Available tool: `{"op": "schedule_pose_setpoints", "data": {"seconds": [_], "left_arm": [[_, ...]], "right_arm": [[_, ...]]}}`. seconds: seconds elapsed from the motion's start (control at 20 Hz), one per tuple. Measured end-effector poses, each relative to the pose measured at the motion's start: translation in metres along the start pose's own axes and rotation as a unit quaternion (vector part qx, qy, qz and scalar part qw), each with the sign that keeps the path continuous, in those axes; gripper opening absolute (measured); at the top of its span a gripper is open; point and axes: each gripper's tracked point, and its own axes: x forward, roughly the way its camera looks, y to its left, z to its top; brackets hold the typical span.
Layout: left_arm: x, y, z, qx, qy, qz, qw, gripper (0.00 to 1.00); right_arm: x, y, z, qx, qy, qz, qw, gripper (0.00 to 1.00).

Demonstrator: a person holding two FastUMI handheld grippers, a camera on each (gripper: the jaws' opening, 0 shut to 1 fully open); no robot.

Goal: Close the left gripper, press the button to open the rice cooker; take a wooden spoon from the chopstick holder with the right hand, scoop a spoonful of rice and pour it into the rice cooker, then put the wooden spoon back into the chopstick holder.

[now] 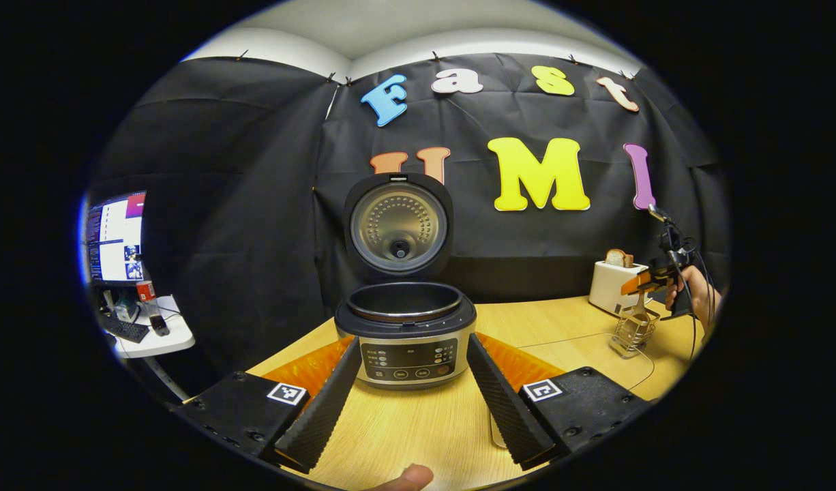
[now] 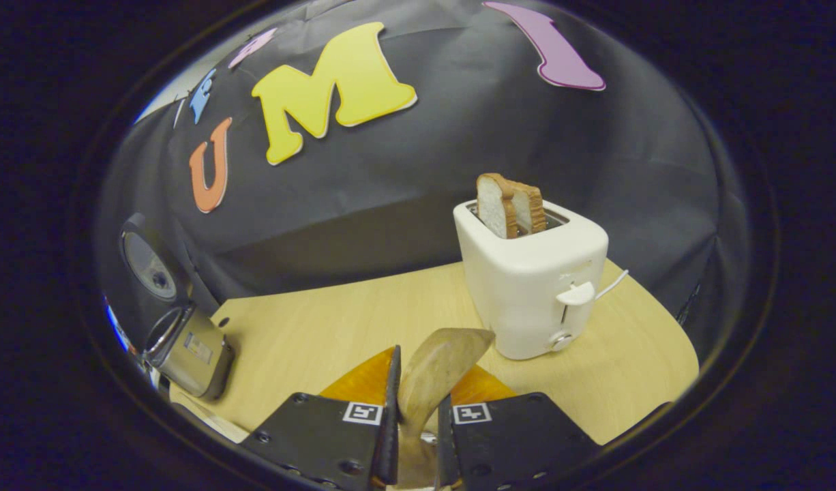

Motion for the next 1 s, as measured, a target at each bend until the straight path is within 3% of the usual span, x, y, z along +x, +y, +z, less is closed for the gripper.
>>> {"op": "schedule_pose_setpoints", "data": {"seconds": [0.3,0.6,1.0], "left_arm": [[-0.01,-0.007,0.008,-0.006,-0.003,-0.007,1.0,0.99],[-0.02,-0.007,0.014,0.01,-0.004,-0.007,1.0,0.99],[-0.032,-0.005,0.016,0.0,0.011,-0.018,1.0,0.99]], "right_arm": [[-0.063,0.027,0.029,-0.027,-0.074,-0.009,0.997,0.14],[-0.136,0.057,0.06,-0.063,-0.143,-0.035,0.987,0.16],[-0.2,0.163,0.047,-0.119,-0.177,0.006,0.977,0.16]]}}
